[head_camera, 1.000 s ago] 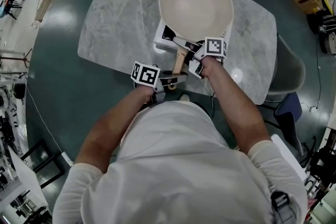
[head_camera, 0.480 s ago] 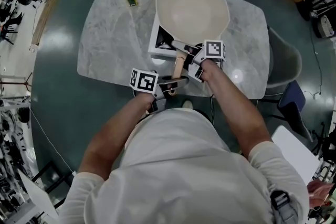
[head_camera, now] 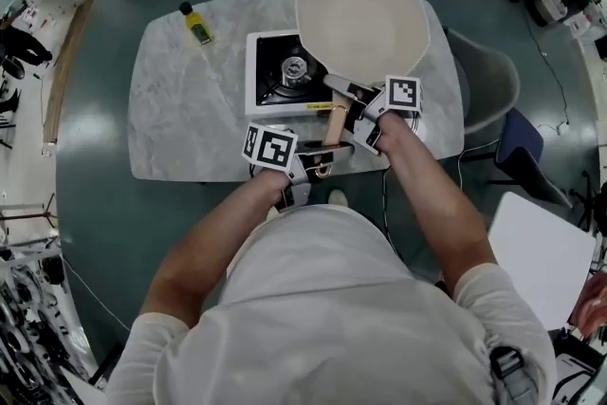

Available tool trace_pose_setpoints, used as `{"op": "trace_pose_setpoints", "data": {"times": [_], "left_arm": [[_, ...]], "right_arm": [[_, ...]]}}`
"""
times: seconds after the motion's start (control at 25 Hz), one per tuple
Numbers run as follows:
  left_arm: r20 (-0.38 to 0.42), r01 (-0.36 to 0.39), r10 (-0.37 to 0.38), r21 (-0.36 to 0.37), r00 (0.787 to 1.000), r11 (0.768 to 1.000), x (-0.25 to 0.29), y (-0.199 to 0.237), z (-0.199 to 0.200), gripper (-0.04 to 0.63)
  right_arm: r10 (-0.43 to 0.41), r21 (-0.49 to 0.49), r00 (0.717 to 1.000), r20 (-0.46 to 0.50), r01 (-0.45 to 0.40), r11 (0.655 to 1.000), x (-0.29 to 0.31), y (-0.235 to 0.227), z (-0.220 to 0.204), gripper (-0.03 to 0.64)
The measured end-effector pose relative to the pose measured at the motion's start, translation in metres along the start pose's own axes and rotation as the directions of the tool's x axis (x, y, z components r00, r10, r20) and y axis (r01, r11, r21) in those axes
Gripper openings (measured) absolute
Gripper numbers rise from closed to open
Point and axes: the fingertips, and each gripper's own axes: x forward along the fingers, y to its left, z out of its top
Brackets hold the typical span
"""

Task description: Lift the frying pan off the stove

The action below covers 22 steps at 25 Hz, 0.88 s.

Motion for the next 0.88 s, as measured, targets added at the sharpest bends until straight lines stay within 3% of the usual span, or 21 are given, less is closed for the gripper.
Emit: {"op": "trace_pose_setpoints", "data": {"times": [0.2, 0.44, 0.6, 0.88], "left_arm": [[-0.112, 0.057, -0.058, -0.007, 0.992, 0.998, 0.015, -0.020, -0.005, 0.081], [-0.233, 0.129, -0.132, -0.027, 0.963, 0.991, 0.034, -0.044, -0.017, 0.081], [-0.327, 0.171, -0.172, -0.034, 0.929, 0.985, 0.074, -0.062, -0.045, 0.083], [-0.457, 0.230, -0.235, -0.068, 0.858, 0.971, 0.096, -0.088, -0.081, 0.084]], "right_arm": [[-0.030, 0.026, 0.993, 0.111, 0.027, 0.999, -0.035, 0.009, 0.010, 0.162], [-0.079, 0.048, 0.965, 0.250, 0.069, 0.996, -0.085, 0.017, 0.016, 0.163], [-0.095, 0.061, 0.932, 0.349, 0.079, 0.995, -0.150, 0.017, 0.013, 0.163], [-0.132, 0.098, 0.862, 0.489, 0.096, 0.991, -0.217, 0.025, -0.008, 0.164]]}}
